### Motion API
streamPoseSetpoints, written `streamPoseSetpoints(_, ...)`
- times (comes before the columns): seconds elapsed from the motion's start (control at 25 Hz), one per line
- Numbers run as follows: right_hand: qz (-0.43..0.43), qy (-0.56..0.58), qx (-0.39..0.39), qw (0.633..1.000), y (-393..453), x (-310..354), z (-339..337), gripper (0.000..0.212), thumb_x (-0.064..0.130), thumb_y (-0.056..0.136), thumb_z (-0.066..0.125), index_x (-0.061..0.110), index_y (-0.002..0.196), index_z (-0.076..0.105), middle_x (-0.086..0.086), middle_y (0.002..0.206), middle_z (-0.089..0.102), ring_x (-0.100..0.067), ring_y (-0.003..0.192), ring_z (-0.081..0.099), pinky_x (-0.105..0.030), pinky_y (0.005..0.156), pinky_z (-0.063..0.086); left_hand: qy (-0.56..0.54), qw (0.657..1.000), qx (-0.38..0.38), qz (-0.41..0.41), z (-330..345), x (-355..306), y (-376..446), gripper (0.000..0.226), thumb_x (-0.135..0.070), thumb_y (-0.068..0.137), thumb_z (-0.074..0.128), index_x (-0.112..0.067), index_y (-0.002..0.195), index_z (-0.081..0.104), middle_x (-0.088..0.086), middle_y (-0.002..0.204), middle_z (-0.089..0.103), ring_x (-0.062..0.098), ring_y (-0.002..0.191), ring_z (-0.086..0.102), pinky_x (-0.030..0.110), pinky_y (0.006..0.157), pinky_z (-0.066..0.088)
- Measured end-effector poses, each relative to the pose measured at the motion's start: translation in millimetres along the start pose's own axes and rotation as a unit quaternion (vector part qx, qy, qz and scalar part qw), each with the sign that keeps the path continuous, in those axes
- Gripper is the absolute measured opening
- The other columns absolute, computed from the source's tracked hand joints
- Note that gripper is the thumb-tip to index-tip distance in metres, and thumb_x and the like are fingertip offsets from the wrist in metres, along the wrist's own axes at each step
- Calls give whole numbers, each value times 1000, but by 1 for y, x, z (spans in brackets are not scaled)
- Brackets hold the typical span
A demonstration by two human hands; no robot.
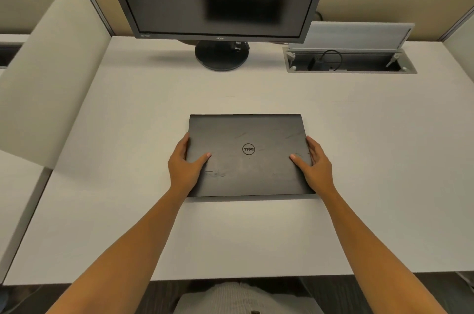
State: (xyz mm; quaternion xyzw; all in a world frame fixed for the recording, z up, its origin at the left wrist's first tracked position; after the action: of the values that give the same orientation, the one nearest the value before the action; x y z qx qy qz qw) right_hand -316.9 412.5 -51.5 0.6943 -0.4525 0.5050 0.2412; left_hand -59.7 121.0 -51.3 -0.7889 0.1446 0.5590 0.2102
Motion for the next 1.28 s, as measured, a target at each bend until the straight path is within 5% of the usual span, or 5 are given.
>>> streamPoseSetpoints(0.2,3,15,-1,1000,-2,0,0,78,27,86,78,17,152,39,8,148,49,-1,127,51,-3,95,41,-45,998,17,-37,-3,8,5,83,-17,77,88,-13,150,48,-3,150,54,10,133,53,25,111,43)
streamPoseSetpoints(0.36,-9,3,0,1000,0,0,2,76,24,88,76,13,153,38,0,153,46,-7,133,45,1,94,38,-47,998,14,-38,-2,8,5,82,-17,78,87,-13,150,47,-3,150,54,11,133,53,19,106,41)
streamPoseSetpoints(0.64,-13,3,11,1000,-5,-5,-1,76,24,88,76,14,153,38,-1,154,45,-8,135,45,-23,109,39,-48,998,5,-39,-3,13,-9,81,-18,80,86,-16,151,46,-6,149,54,3,126,53,8,96,41)
streamPoseSetpoints(1.0,-20,0,10,1000,-7,-3,-1,74,21,89,75,12,153,38,-3,154,46,-11,136,45,-3,99,38,-17,1000,6,-11,-4,9,-11,77,-19,84,82,-16,152,45,-2,151,52,16,136,52,23,108,41)
streamPoseSetpoints(1.28,-19,9,5,1000,-9,-4,-2,74,24,89,75,15,153,39,-1,154,46,-11,136,47,-20,107,40,-29,999,5,-13,-3,12,-10,77,-17,84,83,-14,151,46,-3,150,53,14,135,52,22,106,42)
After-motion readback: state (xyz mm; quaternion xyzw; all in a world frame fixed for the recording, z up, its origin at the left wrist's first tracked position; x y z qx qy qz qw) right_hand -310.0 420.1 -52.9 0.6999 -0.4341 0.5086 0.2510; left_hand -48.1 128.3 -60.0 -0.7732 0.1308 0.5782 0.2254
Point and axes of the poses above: each hand's wrist, its own y-axis towards the middle knuckle, its own z-axis out of the palm, x = y × z, the point moved 7 cm from there along y, towards the middle knuckle
